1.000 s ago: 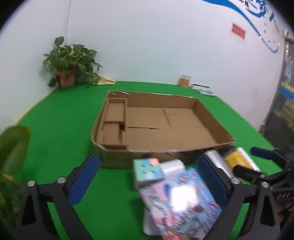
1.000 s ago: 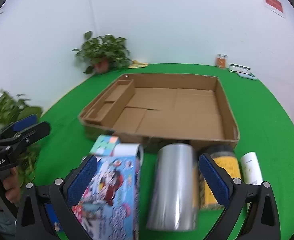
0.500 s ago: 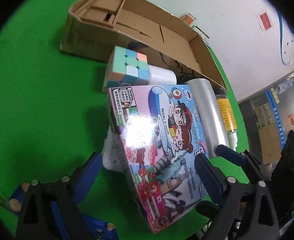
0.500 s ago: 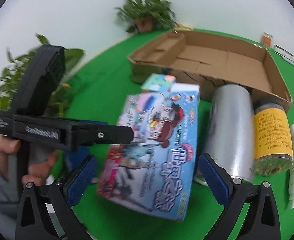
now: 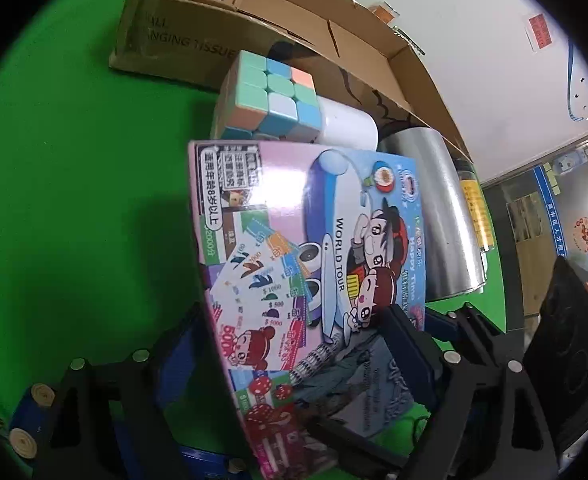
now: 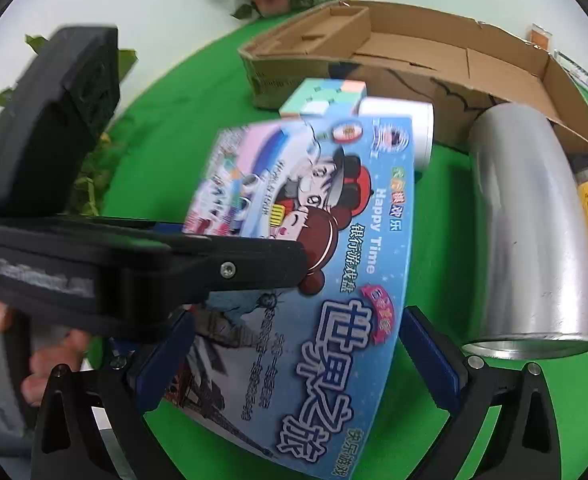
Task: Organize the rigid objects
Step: 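Grasp the World Tour game box with the left tool and lift it upright, then lower the game box into the large box beside the insert, release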
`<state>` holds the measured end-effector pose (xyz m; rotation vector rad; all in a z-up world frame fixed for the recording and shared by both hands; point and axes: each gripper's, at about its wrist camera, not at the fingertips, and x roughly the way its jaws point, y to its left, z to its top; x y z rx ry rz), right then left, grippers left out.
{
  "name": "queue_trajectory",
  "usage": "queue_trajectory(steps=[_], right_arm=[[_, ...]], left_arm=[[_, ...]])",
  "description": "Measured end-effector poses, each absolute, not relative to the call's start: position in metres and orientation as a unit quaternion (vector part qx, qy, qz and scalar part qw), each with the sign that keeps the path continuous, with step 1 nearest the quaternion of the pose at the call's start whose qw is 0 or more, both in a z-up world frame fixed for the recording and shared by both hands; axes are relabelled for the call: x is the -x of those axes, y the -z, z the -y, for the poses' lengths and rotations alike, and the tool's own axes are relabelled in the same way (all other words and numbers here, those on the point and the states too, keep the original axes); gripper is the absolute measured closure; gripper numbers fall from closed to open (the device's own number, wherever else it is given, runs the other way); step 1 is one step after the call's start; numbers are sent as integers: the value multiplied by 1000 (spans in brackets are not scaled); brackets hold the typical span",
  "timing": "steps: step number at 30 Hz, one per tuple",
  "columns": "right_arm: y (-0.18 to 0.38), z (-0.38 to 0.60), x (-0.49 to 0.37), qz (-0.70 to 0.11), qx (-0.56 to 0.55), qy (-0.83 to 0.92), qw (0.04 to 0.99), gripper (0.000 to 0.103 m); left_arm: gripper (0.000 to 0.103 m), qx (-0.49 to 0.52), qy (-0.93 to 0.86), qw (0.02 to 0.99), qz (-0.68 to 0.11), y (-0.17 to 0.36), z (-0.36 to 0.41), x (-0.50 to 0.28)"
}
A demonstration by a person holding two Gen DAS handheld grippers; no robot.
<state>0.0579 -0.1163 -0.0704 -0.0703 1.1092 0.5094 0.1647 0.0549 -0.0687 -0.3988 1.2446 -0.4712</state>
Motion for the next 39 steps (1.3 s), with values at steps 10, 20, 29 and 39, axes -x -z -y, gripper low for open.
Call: queue_trajectory(steps=[10, 20, 29, 39], right_arm=[[61, 137, -53, -502, -13, -220, 836, 2], [-32, 173, -34, -380, -40, -215, 899, 7], [-91, 201, -43, -324, -51, -197, 924, 7], [-105, 187, -106, -327, -58, -189, 924, 7]], left_arm=[[26, 164, 216, 803, -531, 53, -58, -135], [26, 89, 208, 888, -400, -47, -45, -97], [26, 64, 218, 912, -340, -98, -22, -114], [26, 59, 222, 912, -339, -108, -9, -162]])
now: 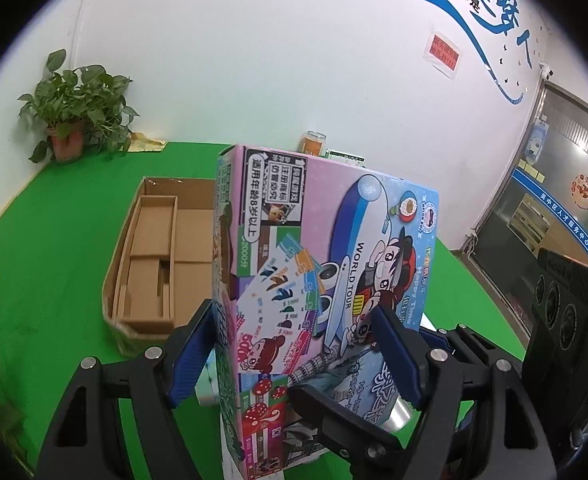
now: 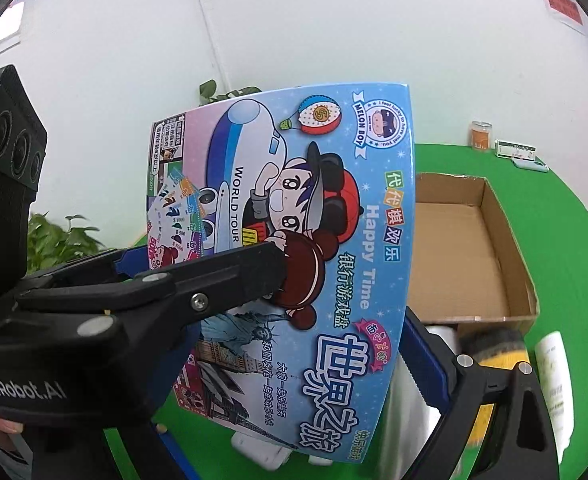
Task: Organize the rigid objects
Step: 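Lower the game box into the large box beside the insert, release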
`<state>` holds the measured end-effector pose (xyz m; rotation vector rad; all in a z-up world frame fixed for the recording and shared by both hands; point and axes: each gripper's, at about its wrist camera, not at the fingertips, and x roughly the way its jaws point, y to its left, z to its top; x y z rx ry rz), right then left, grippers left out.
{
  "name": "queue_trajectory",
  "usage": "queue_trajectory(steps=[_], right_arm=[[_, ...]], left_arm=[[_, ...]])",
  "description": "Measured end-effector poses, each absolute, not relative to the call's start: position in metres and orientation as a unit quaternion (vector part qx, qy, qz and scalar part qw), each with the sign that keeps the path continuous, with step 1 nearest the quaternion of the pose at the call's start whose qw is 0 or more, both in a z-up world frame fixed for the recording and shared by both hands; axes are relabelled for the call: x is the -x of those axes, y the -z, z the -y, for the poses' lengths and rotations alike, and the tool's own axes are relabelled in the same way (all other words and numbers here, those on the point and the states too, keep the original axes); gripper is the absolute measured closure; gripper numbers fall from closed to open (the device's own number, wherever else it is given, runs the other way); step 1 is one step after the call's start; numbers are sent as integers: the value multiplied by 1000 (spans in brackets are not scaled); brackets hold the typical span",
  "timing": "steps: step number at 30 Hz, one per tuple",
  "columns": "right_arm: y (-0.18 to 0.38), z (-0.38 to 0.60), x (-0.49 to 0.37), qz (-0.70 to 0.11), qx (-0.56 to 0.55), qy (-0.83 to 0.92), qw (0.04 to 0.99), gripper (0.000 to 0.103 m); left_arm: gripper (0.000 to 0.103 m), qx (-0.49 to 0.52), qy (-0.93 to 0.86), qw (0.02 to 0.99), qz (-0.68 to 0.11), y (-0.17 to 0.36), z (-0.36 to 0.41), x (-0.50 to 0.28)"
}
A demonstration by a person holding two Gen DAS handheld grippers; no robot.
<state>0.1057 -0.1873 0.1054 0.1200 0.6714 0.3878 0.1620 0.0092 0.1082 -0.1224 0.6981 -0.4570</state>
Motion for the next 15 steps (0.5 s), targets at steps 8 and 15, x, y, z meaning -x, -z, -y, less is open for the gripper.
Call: queue_trajectory(steps=[8, 15], right_arm=[[-110, 174, -201, -369, -77, -202, 904, 7], [-92, 165, -284, -410, -88, -222, 880, 7]], left_arm=[[26, 35, 208, 910, -356, -119, 4, -230], [26, 37, 187, 897, -400, -106, 0, -294]])
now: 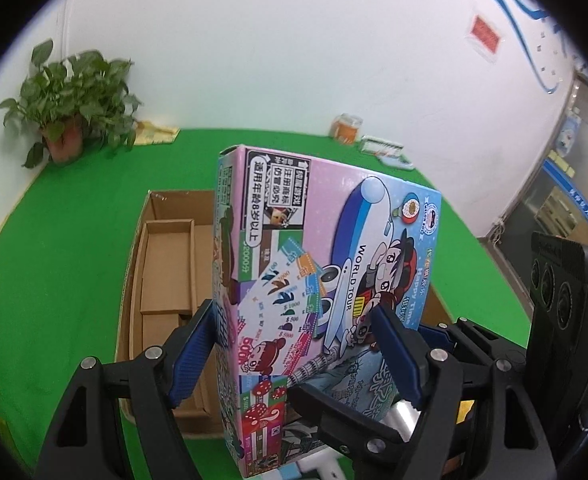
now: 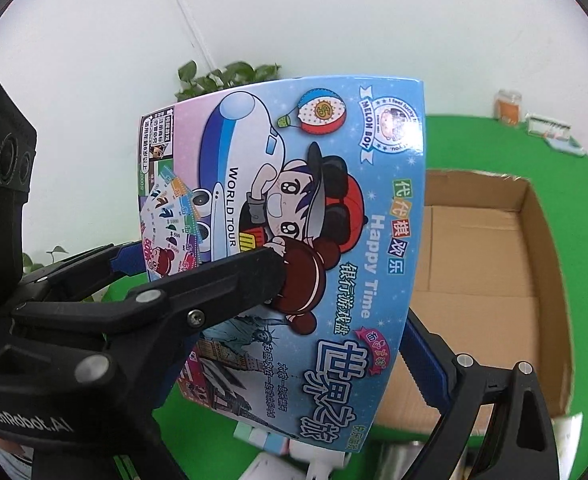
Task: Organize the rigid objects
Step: 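Lower the game box into the large box beside the insert, release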
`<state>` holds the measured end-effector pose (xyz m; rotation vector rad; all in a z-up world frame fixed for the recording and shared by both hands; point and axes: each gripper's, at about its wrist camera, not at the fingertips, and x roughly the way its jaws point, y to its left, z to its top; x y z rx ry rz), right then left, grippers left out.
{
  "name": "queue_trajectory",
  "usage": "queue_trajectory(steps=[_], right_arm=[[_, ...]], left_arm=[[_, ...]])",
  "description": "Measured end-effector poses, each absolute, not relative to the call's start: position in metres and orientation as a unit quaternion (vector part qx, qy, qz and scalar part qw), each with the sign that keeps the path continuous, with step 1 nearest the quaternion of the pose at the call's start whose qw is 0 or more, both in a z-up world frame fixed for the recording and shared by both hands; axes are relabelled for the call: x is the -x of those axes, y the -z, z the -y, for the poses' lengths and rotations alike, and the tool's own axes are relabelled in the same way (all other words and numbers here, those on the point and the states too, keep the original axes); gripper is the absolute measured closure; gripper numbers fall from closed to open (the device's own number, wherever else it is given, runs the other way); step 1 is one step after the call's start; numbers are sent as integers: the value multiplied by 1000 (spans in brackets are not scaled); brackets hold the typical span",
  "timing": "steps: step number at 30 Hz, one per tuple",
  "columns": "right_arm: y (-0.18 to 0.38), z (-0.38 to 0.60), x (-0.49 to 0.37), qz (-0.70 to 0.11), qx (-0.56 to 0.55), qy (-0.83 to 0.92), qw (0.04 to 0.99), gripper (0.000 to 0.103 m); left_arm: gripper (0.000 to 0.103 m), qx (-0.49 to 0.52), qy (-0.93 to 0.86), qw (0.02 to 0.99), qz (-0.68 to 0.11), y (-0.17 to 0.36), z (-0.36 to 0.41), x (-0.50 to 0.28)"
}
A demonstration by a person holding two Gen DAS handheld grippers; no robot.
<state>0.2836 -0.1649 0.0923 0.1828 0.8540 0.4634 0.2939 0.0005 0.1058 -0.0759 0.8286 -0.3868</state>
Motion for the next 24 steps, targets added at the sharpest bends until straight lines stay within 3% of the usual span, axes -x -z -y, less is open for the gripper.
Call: queue_trajectory(steps=[9, 11, 16, 24], right_arm=[[-26, 148, -357, -481, -90, -226, 842, 9], [-14, 144, -367, -491, -82, -221, 839, 14], [11, 129, -381, -517, -73, -208, 828, 16], [26, 122, -396, -539, -100, -215, 808, 18]], left_arm=[[26, 47, 175, 864, -469, -44, -4, -346], [26, 37, 166, 860, -481, -31, -3, -352], [26, 29, 150, 847, -509, -5, -2, -364], [26, 42, 143, 837, -526, 5, -9, -372]])
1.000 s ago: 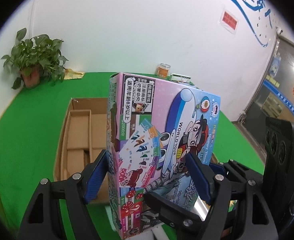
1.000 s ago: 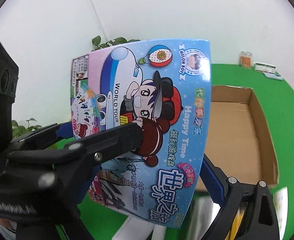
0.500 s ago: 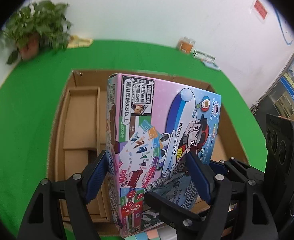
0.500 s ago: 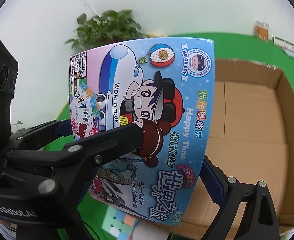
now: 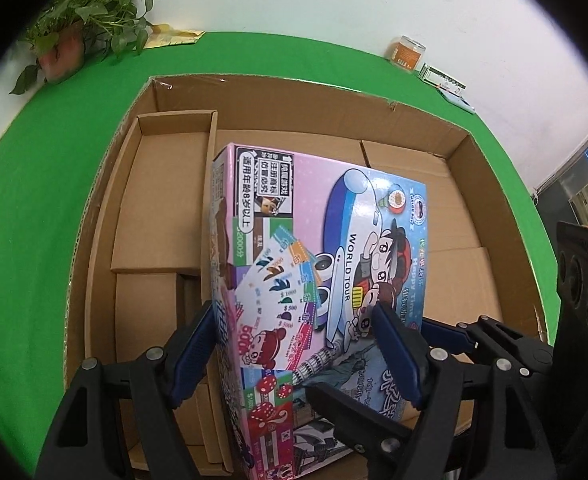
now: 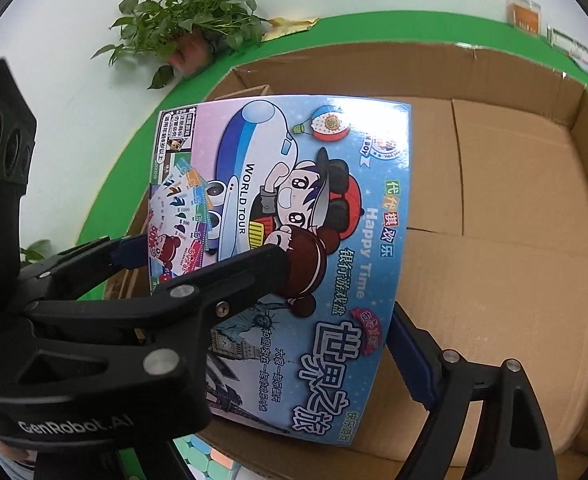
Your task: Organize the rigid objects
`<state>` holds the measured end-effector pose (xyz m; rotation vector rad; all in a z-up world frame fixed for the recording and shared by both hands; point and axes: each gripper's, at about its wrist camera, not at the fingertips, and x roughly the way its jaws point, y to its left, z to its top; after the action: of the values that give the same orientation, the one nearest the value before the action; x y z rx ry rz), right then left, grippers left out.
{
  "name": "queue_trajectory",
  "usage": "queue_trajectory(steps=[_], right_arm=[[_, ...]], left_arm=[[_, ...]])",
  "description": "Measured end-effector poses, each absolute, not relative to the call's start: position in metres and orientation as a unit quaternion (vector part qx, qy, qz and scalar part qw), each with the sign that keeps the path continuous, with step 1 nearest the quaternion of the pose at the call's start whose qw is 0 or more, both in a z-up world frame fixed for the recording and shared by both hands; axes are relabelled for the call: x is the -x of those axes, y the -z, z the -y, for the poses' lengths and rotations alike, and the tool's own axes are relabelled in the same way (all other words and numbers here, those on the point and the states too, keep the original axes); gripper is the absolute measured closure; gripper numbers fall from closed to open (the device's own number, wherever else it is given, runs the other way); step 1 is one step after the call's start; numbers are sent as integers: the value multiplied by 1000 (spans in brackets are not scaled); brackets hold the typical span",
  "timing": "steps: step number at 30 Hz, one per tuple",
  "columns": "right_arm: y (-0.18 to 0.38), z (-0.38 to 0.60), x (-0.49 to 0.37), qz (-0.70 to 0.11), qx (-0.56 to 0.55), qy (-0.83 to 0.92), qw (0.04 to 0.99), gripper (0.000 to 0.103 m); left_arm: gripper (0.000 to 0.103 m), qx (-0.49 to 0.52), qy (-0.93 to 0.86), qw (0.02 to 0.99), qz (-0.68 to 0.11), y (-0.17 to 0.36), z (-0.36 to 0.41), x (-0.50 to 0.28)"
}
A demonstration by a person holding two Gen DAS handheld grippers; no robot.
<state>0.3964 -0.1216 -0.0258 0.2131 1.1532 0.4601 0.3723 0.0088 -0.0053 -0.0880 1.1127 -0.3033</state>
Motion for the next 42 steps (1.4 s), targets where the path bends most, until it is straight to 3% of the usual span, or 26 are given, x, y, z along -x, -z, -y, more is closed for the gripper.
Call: queue_trajectory(steps=[2, 6, 12, 16, 18, 20, 23, 25, 27, 30, 33, 40, 41, 42], right_arm=[[33, 123, -397, -540, -106, -209, 809, 21], [62, 131, -386, -568, -95, -169, 800, 50], [62, 122, -386, -573, -82, -167, 798, 49], [39, 130, -372, -556, -87, -176, 807, 47], [-1, 152, -344, -497, -85, -182, 844, 23], [-28, 177, -314, -452, -71, -170, 873, 11], [-40, 225, -284, -435, -39, -120, 891, 11], [-33, 252, -279, -457, -33, -96, 884, 25], [-16, 270, -279, -492, -24, -71, 868, 54], [12, 290, -276, -519, -10, -54, 853, 73], [16, 299, -269, -510, -15, -45, 859, 80], [15, 310, -270, -503, -7, -42, 863, 80], [17, 306, -272, -498, -14, -45, 866, 77], [9, 306, -264, -482, -26, -60, 873, 65]], left_arm=[[26, 49, 140, 839, -524, 1, -13, -371], [29, 76, 164, 859, -480, -23, -26, -361], [29, 51, 143, 887, -435, -41, -38, -330], [28, 41, 127, 905, -404, -43, -57, -300], [28, 34, 126, 906, -403, -39, -67, -286], [28, 21, 119, 905, -407, -30, -72, -277], [31, 31, 124, 892, -433, -12, -76, -272], [46, 38, 136, 877, -459, 2, -76, -269], [48, 39, 138, 871, -470, 9, -73, -267], [49, 25, 129, 868, -478, 10, -67, -264], [49, 21, 125, 864, -488, 13, -67, -260], [49, 31, 122, 858, -498, 15, -68, -259], [49, 28, 119, 861, -493, 14, -68, -259], [49, 25, 116, 866, -486, 11, -68, -258]])
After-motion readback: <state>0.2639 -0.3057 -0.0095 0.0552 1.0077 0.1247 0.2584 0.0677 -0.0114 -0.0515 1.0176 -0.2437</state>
